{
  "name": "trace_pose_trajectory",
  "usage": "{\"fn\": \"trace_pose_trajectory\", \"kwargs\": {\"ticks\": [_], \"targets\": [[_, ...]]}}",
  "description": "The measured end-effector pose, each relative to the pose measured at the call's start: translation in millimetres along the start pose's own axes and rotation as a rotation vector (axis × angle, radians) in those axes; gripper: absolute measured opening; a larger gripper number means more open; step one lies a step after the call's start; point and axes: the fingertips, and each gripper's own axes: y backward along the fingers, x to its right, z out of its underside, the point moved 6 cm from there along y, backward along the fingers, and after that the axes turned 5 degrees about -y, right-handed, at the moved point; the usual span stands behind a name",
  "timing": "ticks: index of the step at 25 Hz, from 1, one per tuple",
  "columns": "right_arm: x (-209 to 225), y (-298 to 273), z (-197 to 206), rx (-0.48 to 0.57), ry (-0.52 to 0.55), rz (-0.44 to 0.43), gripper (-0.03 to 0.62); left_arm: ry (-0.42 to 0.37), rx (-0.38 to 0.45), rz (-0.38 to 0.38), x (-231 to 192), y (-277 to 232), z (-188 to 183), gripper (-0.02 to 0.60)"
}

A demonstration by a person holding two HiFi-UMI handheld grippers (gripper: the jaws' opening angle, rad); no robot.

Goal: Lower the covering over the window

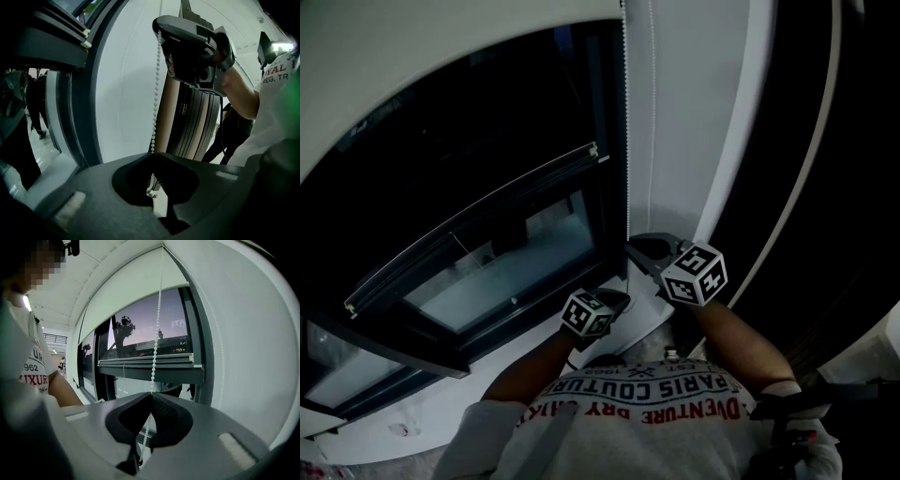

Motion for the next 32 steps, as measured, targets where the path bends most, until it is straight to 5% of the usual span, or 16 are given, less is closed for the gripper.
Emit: {"fn": "trace_pose_trajectory", "kwargs": {"ticks": [11, 19, 24, 32], "targets": [[-20.3, -13.9, 33.8, -0.074, 0.013, -0.032, 0.002, 0.023, -0.066, -0.007, 6.2, -2.8, 40.7, 0.009], [-13.5, -16.5, 37.5, -0.071, -0.014, -0.013, 0.002, 0.053, 0.022, -0.048, -10.9, 27.5, 33.1, 0.086], [-14.4, -16.8, 38.1, -0.068, -0.020, -0.008, 0.002, 0.045, 0.159, -0.113, -32.9, 69.7, -12.4, 0.092], [-14.8, -13.9, 41.2, -0.062, -0.032, -0.002, 0.001, -0.090, 0.401, -0.028, -27.2, 135.2, -152.3, 0.091]]}}
